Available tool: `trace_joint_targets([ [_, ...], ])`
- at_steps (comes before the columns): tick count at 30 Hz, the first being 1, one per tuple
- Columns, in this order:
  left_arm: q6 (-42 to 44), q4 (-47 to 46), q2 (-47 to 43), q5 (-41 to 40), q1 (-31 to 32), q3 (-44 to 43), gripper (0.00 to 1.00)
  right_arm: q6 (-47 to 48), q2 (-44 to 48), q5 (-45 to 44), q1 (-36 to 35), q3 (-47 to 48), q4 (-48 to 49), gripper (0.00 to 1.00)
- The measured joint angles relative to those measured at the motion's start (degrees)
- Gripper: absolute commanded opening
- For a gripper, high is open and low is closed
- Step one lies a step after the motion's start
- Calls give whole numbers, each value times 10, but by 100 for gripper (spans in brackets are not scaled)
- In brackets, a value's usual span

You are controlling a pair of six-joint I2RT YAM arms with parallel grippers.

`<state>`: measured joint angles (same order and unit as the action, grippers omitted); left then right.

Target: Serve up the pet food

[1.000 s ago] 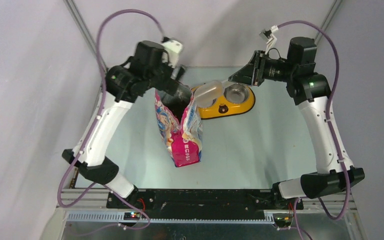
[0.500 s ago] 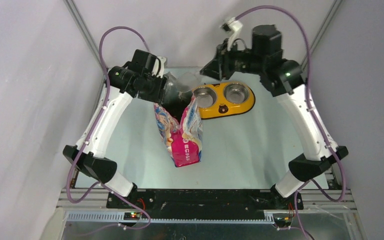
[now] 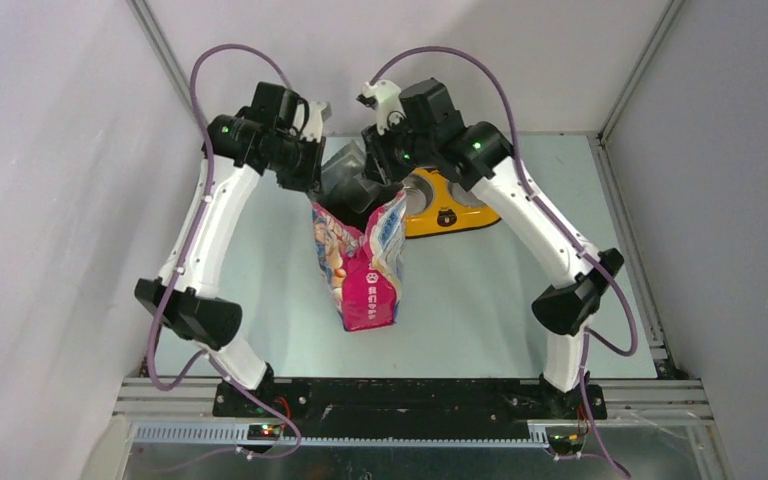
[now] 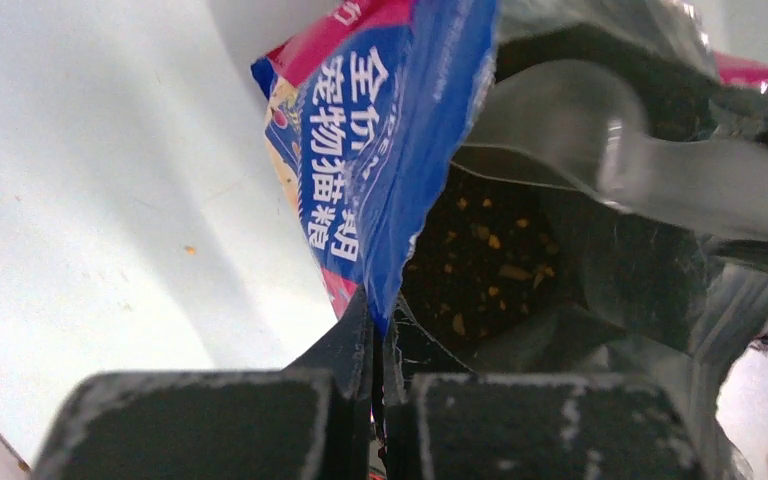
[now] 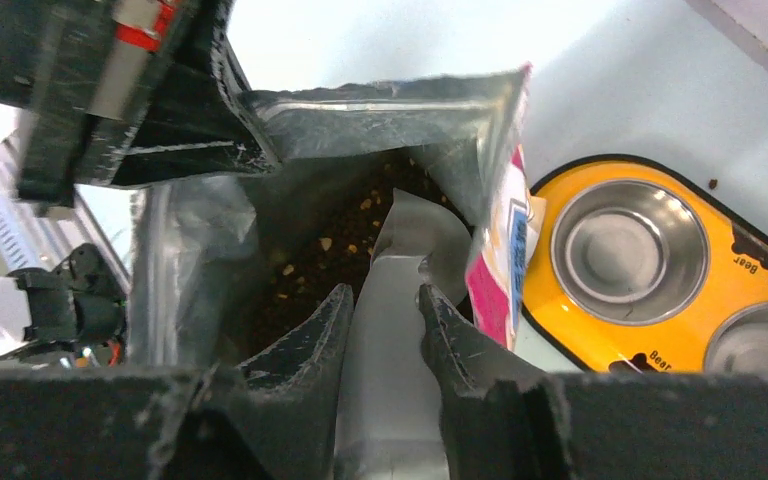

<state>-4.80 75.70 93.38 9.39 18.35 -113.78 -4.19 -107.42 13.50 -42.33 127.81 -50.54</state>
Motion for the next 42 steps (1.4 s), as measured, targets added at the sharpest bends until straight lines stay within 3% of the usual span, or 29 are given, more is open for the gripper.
trace_joint_targets([
  [4, 14, 10, 37, 7, -5, -76, 0, 12, -36, -15, -3, 31, -18, 0],
  [8, 21, -24, 35, 28, -16, -98, 0, 21, -56, -18, -3, 51, -31, 0],
  [14, 12, -87, -22, 108, -20, -12, 1, 28, -65, -14, -3, 48, -35, 0],
  [16, 7, -89, -33, 114, -19, 17, 18, 33, -67, -12, -3, 42, -35, 0],
  [17, 6, -89, -36, 112, -19, 27, 32, 36, -70, -10, -4, 41, -36, 0],
  [20, -1, -90, -39, 86, -19, 42, 54, 50, -81, -7, -10, 38, -36, 0],
  [24, -8, -92, -57, 47, -19, 44, 63, 85, -92, -8, -25, 14, -34, 0],
  [34, -12, -107, -184, -78, -24, 70, 66, 125, -114, -2, -63, -61, -28, 0],
  [42, -7, -111, -209, -109, -33, 108, 67, 74, -117, 82, -43, -62, -24, 0],
])
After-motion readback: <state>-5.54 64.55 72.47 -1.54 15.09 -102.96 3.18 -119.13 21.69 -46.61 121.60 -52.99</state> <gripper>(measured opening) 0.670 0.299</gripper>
